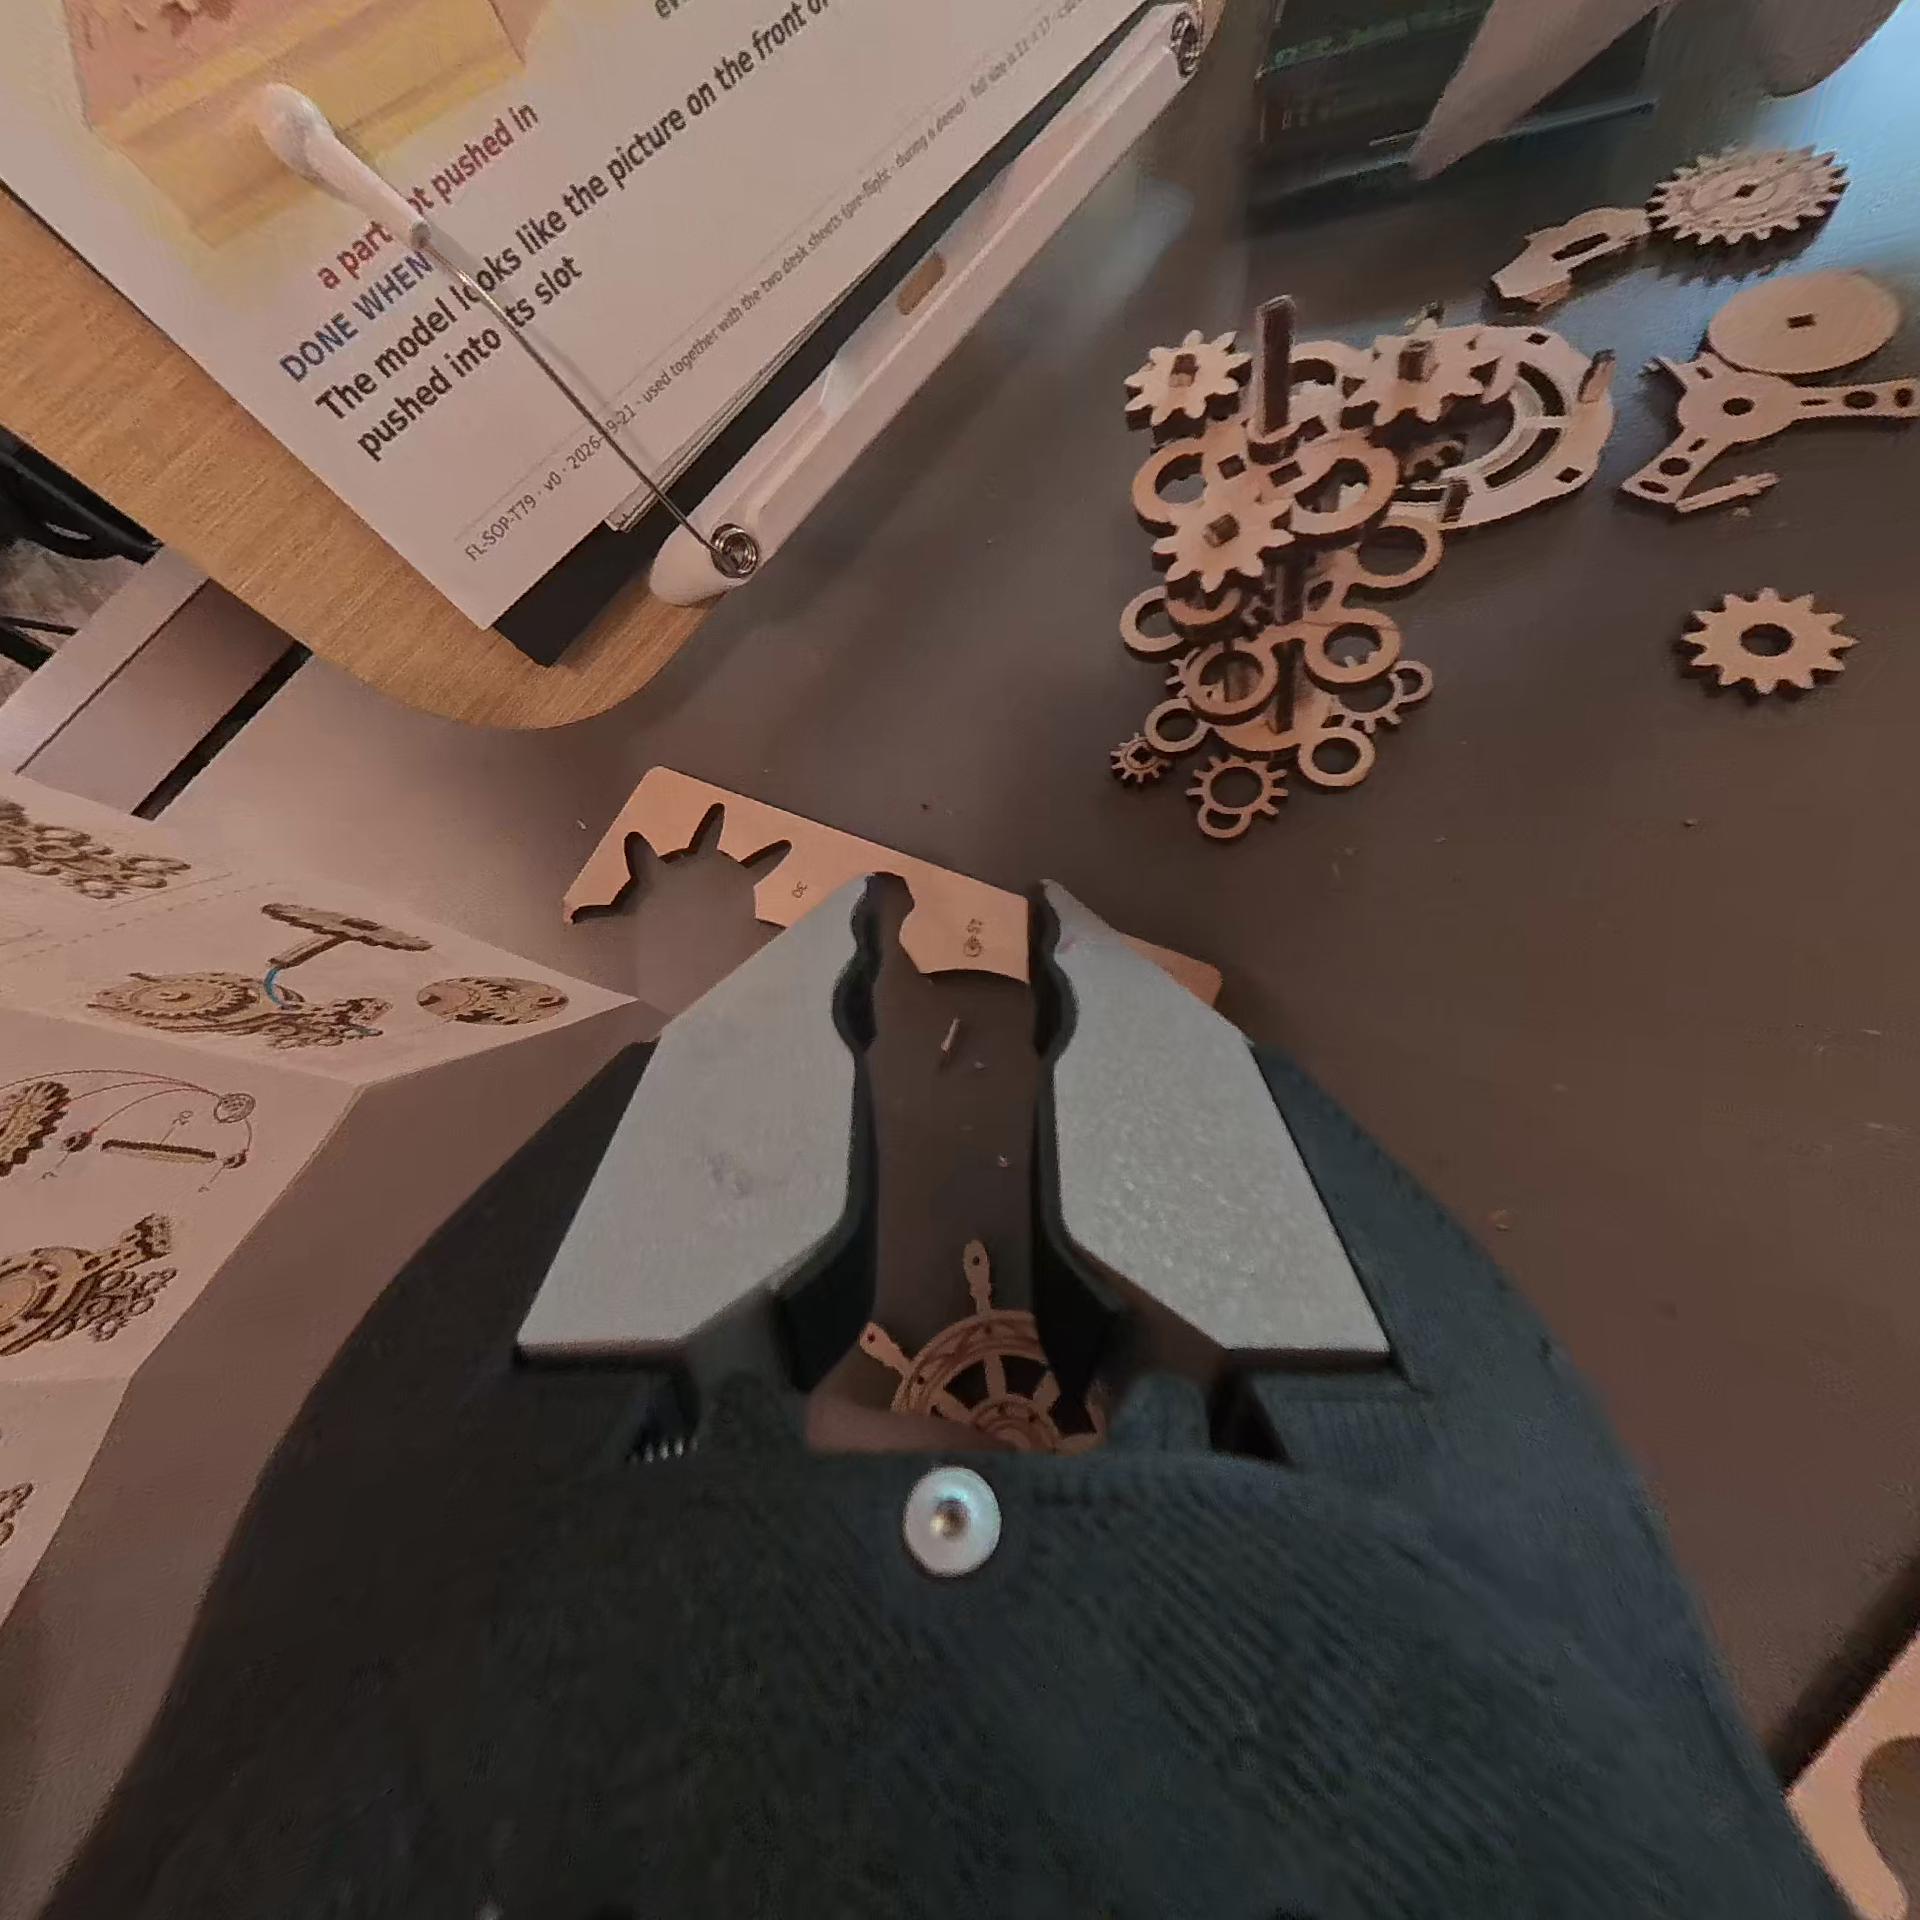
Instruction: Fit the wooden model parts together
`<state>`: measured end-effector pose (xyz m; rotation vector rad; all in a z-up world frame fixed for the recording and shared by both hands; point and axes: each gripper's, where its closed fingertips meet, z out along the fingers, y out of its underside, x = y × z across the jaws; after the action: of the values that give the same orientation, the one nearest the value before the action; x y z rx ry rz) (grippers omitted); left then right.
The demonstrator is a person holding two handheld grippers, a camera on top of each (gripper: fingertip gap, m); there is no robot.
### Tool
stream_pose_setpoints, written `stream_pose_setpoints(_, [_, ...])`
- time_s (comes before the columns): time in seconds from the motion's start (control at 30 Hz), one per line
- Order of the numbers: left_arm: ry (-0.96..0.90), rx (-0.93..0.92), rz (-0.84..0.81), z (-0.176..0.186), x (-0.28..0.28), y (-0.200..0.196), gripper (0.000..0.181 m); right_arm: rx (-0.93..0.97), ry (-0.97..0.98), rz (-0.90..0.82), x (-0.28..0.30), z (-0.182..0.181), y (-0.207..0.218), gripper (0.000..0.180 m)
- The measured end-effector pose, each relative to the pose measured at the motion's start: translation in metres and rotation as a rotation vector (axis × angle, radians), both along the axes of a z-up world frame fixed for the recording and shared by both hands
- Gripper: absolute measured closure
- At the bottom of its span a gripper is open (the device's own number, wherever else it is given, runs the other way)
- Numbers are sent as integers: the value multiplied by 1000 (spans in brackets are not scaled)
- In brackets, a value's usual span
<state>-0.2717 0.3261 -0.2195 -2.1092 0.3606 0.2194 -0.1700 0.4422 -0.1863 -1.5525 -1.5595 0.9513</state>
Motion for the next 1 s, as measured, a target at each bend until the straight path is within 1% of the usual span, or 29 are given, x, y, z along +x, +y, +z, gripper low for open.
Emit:
stream_pose_setpoints(0.13, [-12,-6,-19,0,7,0,155,-70,-138,99,11,-16,-16,117])
stream_pose_setpoints(0.23, [-23,-6,-23,0,9,0,155,0,-228,109,21,-24,-15,123])
stream_pose_setpoints(0.3, [-28,-9,-16,0,8,0,155,27,-230,105,24,-22,-13,126])
stream_pose_setpoints(0.37, [-37,-9,-1,0,3,-1,155,11,-218,91,26,-19,-11,126])
stream_pose_setpoints(0.57, [-70,25,55,10,-16,-2,155,28,-176,-3,29,-9,10,126])
stream_pose_setpoints(0.7, [-126,91,88,29,-28,-5,155,10,-60,-61,30,12,22,123])
stream_pose_setpoints(0.83, [-212,159,130,45,-42,-7,156,30,93,-145,39,44,42,119])
stream_pose_setpoints(0.9, [-242,162,138,46,-45,-8,156,56,172,-178,53,64,51,118])
stream_pose_setpoints(1.0, [-250,155,145,43,-48,-7,156,96,286,-236,95,100,64,120])
